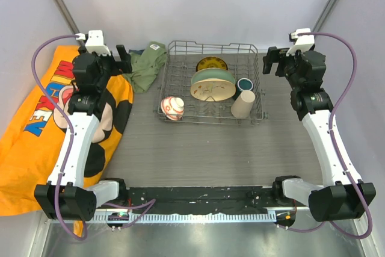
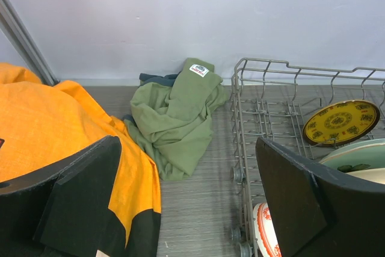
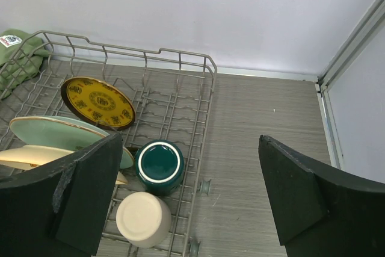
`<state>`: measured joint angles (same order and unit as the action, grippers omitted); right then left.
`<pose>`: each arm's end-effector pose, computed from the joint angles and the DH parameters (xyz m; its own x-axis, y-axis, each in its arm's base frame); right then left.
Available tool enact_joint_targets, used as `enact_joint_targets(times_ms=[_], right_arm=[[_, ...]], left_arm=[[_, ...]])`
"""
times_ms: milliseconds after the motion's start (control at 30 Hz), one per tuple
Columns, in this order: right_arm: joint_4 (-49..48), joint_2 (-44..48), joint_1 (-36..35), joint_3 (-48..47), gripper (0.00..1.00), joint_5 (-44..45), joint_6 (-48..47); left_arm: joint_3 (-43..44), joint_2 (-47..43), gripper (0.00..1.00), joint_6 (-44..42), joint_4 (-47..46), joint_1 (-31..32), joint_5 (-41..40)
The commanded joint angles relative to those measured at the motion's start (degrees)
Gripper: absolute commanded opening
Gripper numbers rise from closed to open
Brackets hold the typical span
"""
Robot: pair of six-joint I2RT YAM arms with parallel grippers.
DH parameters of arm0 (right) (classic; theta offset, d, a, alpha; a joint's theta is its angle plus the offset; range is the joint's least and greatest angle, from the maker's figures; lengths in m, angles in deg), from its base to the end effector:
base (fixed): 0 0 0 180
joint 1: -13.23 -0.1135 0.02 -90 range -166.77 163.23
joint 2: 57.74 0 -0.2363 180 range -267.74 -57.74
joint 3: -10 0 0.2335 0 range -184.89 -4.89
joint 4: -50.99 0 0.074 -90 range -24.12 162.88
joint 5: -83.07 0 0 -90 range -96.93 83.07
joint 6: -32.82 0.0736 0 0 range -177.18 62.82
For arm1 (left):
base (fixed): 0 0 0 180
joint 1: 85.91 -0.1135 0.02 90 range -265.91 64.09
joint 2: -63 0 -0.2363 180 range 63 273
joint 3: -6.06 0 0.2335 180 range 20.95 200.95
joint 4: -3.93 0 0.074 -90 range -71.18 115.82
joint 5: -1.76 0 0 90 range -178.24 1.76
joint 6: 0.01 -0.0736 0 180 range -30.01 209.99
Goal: Unload the mixed dishes from the dish rack
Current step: Pick up the plate from the dish rack.
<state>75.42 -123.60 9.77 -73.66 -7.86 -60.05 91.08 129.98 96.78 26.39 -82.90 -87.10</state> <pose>0.2917 0.0188 0.3835 -0.1113 -0.0569 -0.9922 -0.0821 0.9955 -0.0479 0.2963 -0.0170 0.3919 -0.0850 -0.1139 -0.9899 0.0627 0.9909 -0.1194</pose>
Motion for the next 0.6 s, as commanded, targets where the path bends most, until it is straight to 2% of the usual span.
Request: enact_joint_targets(times_ms=[0,567], right_arm=[[-2.86,1.44,-0.05,-0.22,1.0,0.67,-0.03],[0.74,-0.31,-0.05,-2.33,0.99,0.67,-2.31]], left_arm=[[0.01,-1.24,1.0,-0.72,-1.42,0.25,0.35],[0.71,-0.18,1.0,-0.81,-0.54,0.25,0.0]])
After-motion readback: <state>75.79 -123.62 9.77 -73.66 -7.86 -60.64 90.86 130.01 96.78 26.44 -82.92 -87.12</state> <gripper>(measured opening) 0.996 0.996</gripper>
